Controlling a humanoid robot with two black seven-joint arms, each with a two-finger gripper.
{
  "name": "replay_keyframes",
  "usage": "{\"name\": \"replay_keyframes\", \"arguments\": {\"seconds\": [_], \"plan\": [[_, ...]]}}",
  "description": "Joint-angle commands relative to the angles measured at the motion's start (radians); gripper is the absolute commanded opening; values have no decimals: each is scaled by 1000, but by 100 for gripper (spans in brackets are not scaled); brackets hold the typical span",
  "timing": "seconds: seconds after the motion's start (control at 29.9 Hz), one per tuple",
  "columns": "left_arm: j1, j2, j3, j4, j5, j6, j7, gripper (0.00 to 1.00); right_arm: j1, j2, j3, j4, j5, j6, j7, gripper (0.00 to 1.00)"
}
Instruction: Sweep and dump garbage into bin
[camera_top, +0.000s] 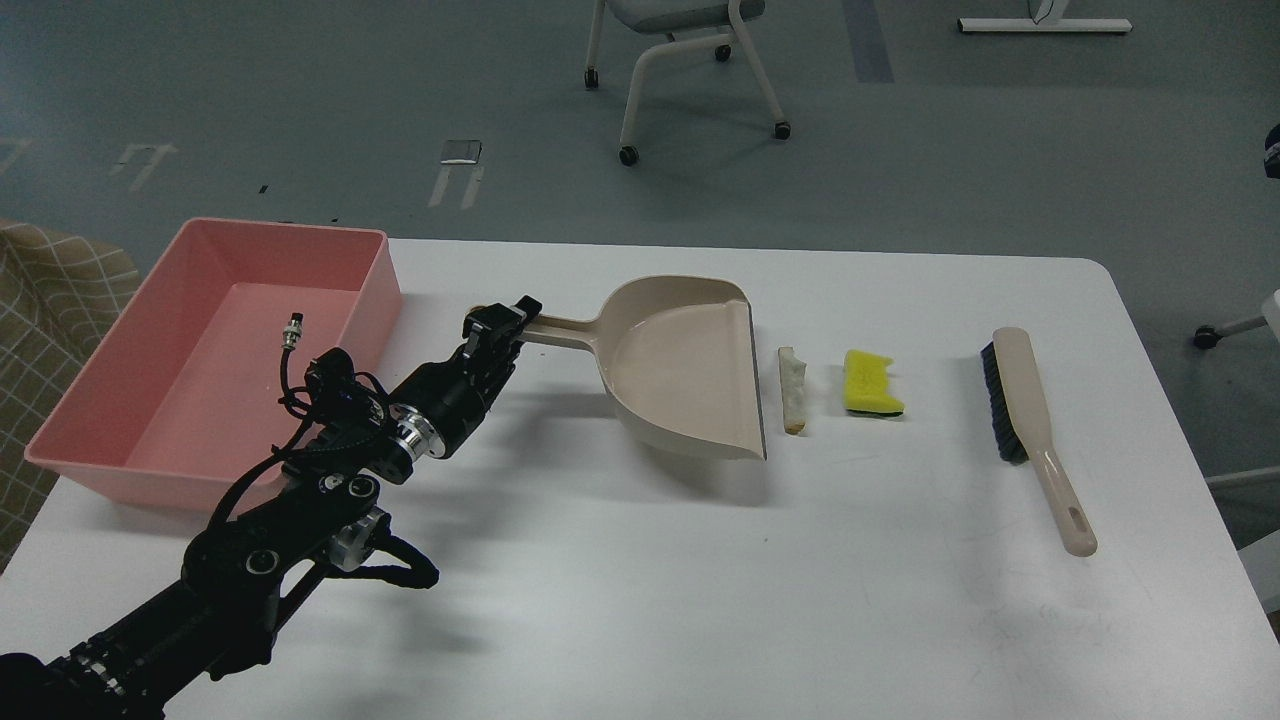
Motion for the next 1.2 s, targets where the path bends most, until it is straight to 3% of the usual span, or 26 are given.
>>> {"name": "replay_keyframes", "arguments": {"seconds": [0.0, 0.2, 0.33, 0.5, 0.57, 0.67, 0.74, 0.77, 0.84, 1.1, 1.17], "plan": [[1, -1, 0, 0, 6, 0, -2, 1, -44, -139, -30, 4, -83, 16, 4, 100], [3, -4, 0, 0, 9, 0, -2, 0, -48, -229, -181, 96, -154, 16, 7, 100], [4, -7, 0, 2, 9, 0, -2, 0, -68, -238, -299, 224, -442, 16, 7, 95], [6, -6, 0, 2, 9, 1, -20, 0, -142, -174, -325, 299, -603, 16, -9, 91], [4, -3, 0, 2, 9, 1, -22, 0, -186, -141, -325, 300, -648, 16, -46, 83], [4, -3, 2, 2, 9, 1, -22, 0, -234, -74, -325, 299, -738, 16, -103, 81], [4, -4, 2, 2, 9, 0, -22, 0, -249, -43, -328, 302, -760, 16, -108, 83], [6, -6, 2, 3, 9, 0, -20, 0, -255, -26, -339, 305, -769, 16, -112, 93], [6, -7, 2, 6, 8, 0, -20, 0, -257, -16, -359, 308, -780, 16, -115, 95], [15, -6, 3, 14, 8, 1, -20, 0, -258, 79, -431, 316, -941, 16, -132, 93], [13, -4, 19, 15, 8, 1, -20, 0, -260, 104, -434, 317, -975, 16, -134, 85]]}}
